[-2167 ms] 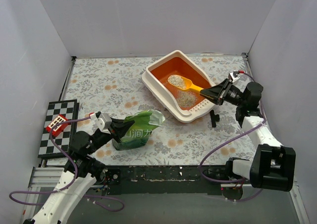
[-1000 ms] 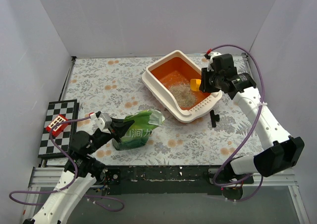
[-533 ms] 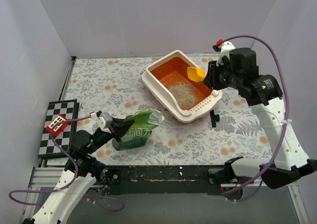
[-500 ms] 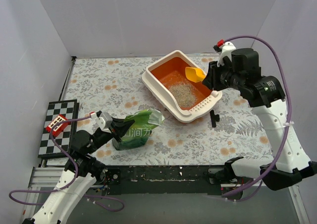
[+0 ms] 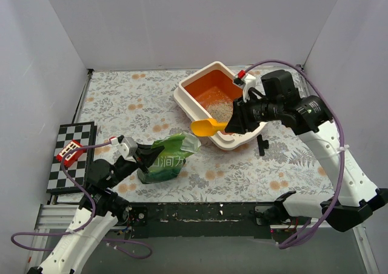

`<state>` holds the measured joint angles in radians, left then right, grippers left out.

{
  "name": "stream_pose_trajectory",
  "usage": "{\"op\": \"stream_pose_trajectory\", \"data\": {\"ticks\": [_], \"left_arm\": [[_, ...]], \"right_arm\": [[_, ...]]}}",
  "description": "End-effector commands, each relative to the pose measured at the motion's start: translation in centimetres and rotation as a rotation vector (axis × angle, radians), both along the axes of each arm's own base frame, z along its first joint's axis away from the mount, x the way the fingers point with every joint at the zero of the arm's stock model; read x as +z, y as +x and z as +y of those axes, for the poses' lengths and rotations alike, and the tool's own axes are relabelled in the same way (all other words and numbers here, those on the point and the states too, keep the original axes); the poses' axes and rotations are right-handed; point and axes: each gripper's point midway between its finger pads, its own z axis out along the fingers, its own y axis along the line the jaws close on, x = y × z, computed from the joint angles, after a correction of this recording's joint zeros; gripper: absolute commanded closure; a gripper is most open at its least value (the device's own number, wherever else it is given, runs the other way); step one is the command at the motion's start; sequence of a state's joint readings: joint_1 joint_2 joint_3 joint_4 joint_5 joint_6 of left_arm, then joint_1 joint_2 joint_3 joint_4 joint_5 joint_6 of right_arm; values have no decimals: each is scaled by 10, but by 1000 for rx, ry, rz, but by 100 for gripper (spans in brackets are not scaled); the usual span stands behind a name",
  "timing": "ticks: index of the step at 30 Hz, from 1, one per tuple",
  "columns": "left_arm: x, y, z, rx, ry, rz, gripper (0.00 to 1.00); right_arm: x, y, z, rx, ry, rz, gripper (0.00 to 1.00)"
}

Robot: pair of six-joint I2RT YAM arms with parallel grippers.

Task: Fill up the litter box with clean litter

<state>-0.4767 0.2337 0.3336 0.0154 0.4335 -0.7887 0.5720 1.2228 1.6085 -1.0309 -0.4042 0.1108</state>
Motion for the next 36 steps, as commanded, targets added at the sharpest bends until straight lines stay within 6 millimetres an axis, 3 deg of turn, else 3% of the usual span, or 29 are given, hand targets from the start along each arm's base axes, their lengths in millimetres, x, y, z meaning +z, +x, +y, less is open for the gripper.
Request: {"op": "stream_pose_trajectory", "data": {"ticks": [1,13,22,29,36], "left_arm": [[4,-1,1,3,2,-12,100],[7,-3,3,7,-6,-29,100],[10,-7,3,-4,-12,-45,100],[12,-10,1,-20,-13,-56,100],[14,-12,3,-15,-21,-71,100]], "right_arm": [[-3,-14,17,78,31,41,99],[-34,-16,55,127,-26,126,99],[-65,10,81,74,-79,240,99],[-109,18,110,163,-139,417,99],[-166,6,138,305,-111,632,99]]}}
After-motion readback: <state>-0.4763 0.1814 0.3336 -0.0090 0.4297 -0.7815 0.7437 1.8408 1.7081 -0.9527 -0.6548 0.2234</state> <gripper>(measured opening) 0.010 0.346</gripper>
